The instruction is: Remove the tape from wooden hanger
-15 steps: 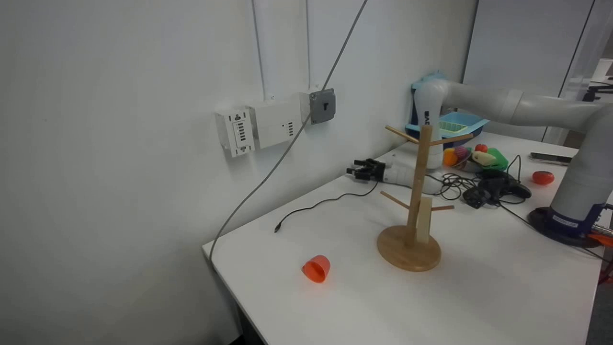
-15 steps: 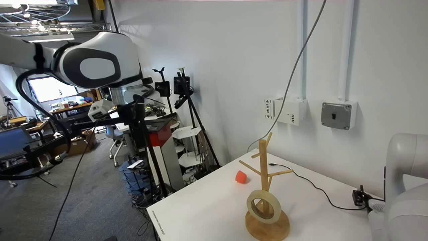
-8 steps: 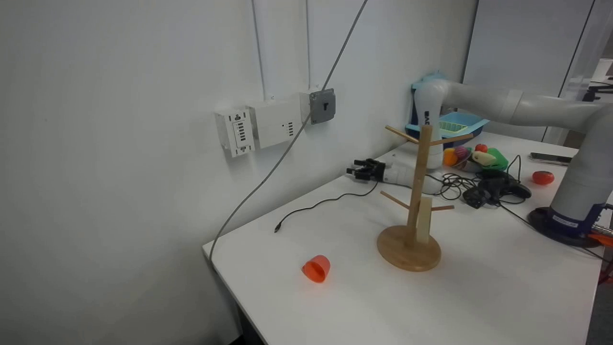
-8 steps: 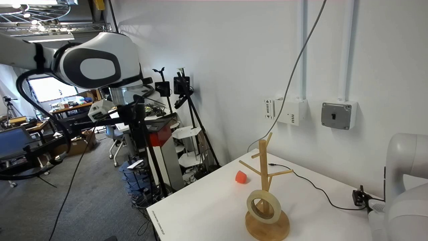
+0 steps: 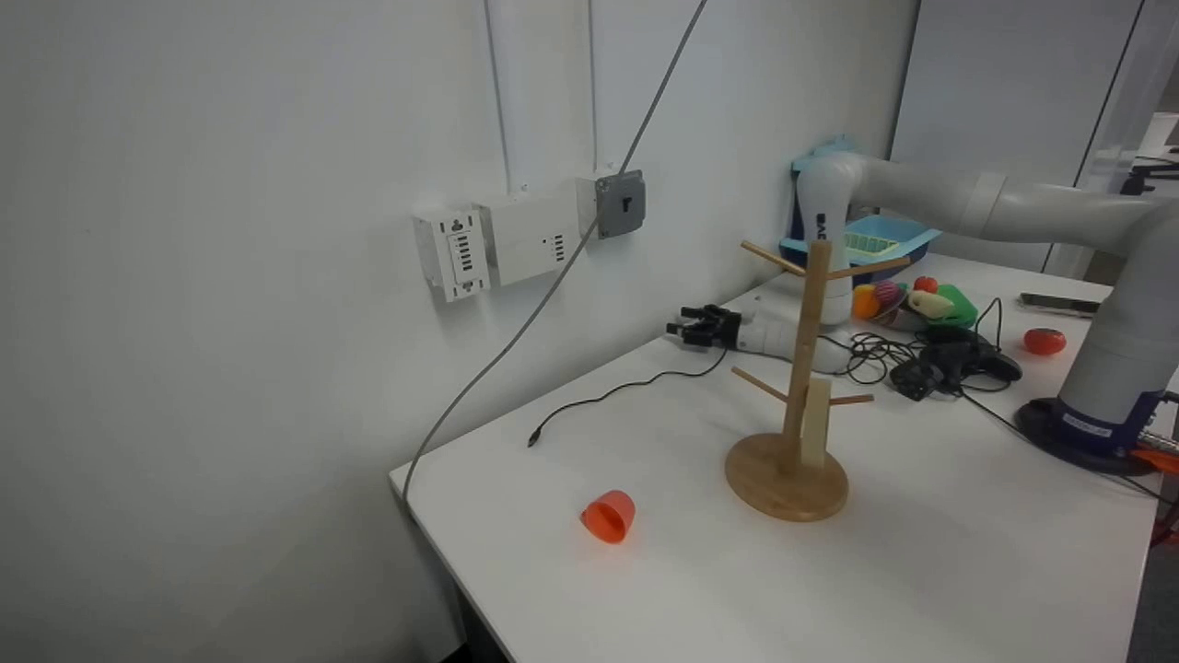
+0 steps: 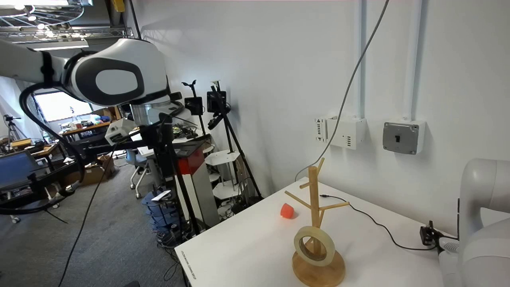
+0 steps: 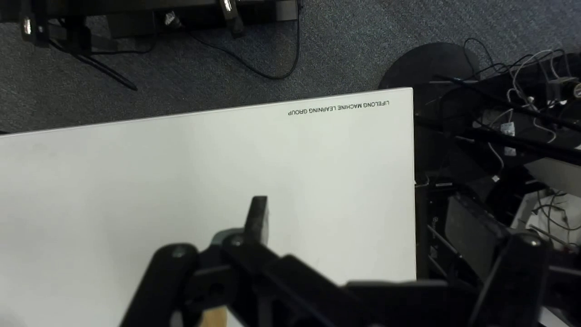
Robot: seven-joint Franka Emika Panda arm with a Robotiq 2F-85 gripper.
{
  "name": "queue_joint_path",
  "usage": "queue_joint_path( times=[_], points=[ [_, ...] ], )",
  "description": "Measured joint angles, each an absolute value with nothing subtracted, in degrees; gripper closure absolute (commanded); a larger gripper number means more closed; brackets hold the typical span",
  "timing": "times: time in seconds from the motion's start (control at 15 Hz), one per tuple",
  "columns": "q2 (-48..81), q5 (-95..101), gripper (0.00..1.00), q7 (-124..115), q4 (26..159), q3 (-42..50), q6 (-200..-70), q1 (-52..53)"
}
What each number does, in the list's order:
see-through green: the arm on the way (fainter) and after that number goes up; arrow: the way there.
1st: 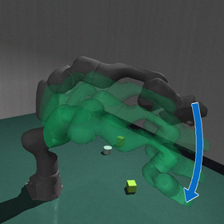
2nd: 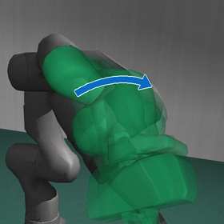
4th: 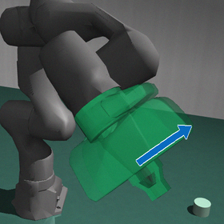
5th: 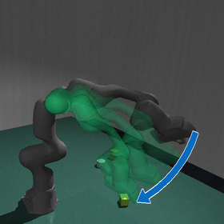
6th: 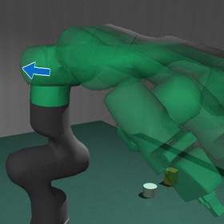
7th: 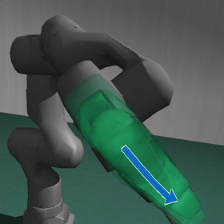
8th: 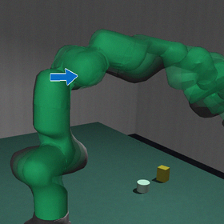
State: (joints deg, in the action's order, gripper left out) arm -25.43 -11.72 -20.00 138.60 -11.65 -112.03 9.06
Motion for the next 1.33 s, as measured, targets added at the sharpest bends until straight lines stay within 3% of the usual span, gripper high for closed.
queue_joint_path(
  times=[1.33],
  points=[
    [-26.4, -5.9, 0.00, -17.6, 141.3, -5.4, -112.5, 1.2]
  ],
)
